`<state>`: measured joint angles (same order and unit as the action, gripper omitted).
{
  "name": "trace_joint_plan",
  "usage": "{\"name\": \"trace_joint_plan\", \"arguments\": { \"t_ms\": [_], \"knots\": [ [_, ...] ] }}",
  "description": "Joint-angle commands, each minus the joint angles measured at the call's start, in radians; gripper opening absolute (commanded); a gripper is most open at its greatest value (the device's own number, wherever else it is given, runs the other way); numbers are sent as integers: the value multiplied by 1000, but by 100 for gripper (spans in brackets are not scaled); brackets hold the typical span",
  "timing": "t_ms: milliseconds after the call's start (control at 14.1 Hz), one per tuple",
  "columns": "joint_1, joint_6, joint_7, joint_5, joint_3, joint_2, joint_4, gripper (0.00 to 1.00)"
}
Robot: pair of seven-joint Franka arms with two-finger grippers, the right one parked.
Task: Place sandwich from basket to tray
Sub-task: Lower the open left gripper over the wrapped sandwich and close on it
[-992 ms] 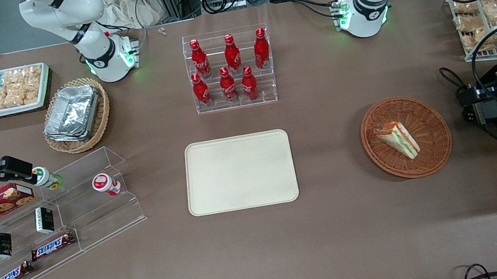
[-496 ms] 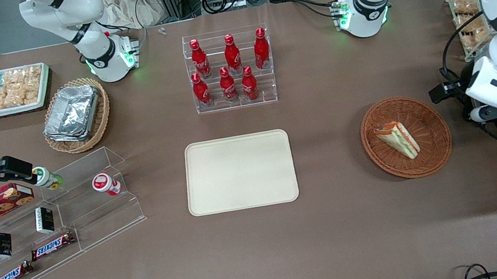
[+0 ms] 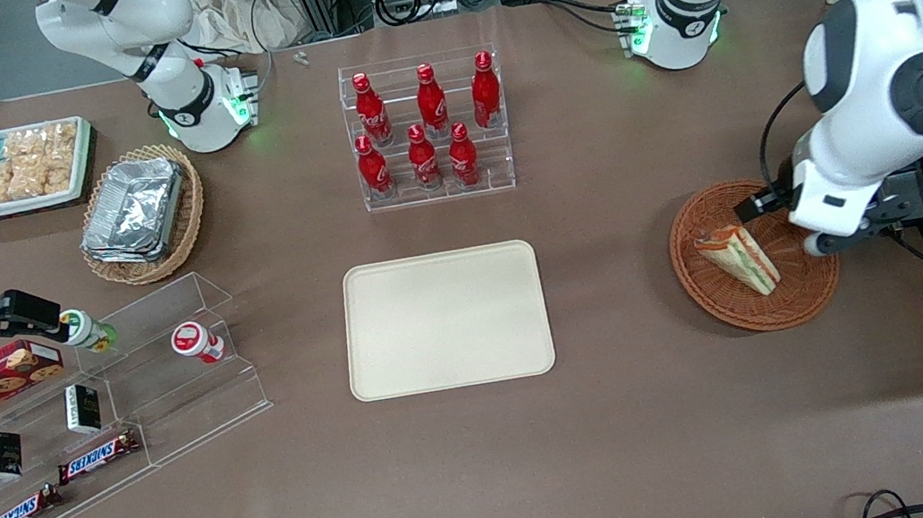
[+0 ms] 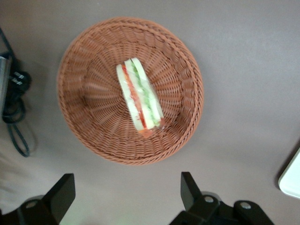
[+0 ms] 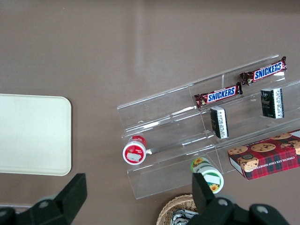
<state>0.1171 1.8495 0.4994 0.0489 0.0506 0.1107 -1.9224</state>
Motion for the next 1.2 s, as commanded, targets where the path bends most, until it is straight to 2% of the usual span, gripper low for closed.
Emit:
{"name": "trace_joint_plan", "arguments": {
  "t_ms": [0, 354, 850, 921, 992, 1134],
  "knots": [
    [-1, 144, 33, -4, -9, -14, -134, 100],
    [-4, 336, 119, -1, -18, 3, -268, 100],
    [-4, 458, 171, -1, -32, 124, -268, 99],
    [-4, 458, 171, -1, -32, 129, -268, 93],
    [-4, 458, 171, 3, -32, 138, -265, 83],
    [-2, 456, 172, 9, -32, 158, -251, 52]
  ]
}}
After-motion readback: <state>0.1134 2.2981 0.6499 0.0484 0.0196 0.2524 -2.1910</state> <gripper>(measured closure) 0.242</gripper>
